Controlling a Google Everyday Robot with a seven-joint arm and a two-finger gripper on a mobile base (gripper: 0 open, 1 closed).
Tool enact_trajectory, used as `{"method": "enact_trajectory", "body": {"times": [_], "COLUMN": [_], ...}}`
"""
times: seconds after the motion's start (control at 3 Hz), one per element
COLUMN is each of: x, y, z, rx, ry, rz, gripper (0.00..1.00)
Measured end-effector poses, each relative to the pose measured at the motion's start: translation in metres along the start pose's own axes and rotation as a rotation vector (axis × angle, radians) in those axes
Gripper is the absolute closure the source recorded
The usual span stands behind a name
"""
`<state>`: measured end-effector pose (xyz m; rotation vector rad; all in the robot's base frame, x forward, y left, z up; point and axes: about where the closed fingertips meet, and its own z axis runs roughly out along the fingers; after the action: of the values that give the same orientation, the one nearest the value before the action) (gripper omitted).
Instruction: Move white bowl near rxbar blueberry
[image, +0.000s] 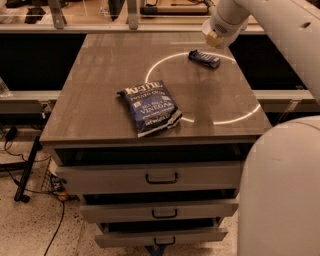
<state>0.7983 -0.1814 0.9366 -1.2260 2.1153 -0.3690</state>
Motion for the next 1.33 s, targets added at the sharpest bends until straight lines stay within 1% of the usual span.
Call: {"method": "enact_trajectory", "body": {"times": [0.33,0.67,1.0,1.33], "x": [0.030,0.047,0.053,0.053], "y": [-0.010,-0.014,-0.015,-0.016], "z": [0.032,0.056,0.068,0.072], "rx": [-0.027,-0.052,-0.064,-0.073], "ry": [0.035,0.051,0.051,0.041], "rz": [0.028,0.045,0.053,0.059], "gripper": [1.00,1.00,1.00,0.82]}}
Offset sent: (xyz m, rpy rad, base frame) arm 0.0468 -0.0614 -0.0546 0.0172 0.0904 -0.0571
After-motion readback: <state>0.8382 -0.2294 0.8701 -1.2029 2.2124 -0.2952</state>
